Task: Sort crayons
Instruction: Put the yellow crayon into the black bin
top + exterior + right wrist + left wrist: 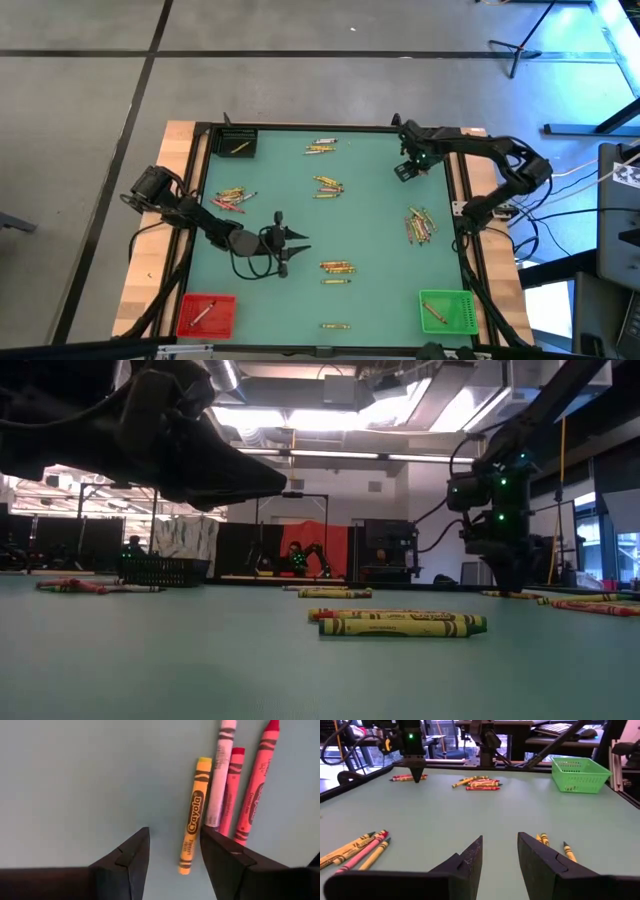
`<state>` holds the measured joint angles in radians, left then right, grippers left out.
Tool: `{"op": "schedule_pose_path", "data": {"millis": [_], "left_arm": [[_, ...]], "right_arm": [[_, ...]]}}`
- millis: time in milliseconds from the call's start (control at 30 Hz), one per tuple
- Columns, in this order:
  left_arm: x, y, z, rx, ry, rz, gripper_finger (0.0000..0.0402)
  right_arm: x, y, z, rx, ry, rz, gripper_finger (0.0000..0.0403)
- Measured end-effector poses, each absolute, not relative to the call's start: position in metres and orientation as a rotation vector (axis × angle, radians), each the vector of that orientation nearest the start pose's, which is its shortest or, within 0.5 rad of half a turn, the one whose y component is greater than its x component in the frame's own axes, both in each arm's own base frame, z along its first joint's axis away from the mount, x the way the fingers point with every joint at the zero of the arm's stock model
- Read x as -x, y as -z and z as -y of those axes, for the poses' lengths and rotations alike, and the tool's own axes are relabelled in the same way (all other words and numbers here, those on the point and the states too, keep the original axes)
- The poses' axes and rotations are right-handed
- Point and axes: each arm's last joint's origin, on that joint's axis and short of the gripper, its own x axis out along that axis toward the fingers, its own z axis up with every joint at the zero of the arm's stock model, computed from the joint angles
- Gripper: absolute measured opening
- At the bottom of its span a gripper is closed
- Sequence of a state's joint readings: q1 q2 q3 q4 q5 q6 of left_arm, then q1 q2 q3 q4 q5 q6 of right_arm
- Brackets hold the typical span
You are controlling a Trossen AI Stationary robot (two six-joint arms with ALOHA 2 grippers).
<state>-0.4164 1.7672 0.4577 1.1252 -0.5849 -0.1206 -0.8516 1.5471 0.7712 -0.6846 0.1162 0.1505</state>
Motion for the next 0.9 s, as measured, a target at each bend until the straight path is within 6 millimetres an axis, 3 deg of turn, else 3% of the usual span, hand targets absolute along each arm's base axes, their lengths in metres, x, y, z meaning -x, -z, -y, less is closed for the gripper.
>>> {"op": "schedule_pose_path", "data": {"millis": [233,600,900], "left_arm": [[-0.2654,-0.1245,0.1001,0.031,-0.177,-0.152,0.0108],[-0.2654,-0.1244,0.1001,0.033,-0.177,-0.152,0.0108],[-0.2654,-0.1244,0.1001,0.035,-0.177,-0.152,0.0108]], "right_arm": [[-0.1576,-0.1397,0.1845,-0.658,0.887,-1.371,0.0157],[-0.1579,-0.1392,0.1839,-0.649,0.857,-1.381,0.0016],[-0.1587,-0.1411,0.1815,-0.585,0.816,-1.401,0.0016]]}}
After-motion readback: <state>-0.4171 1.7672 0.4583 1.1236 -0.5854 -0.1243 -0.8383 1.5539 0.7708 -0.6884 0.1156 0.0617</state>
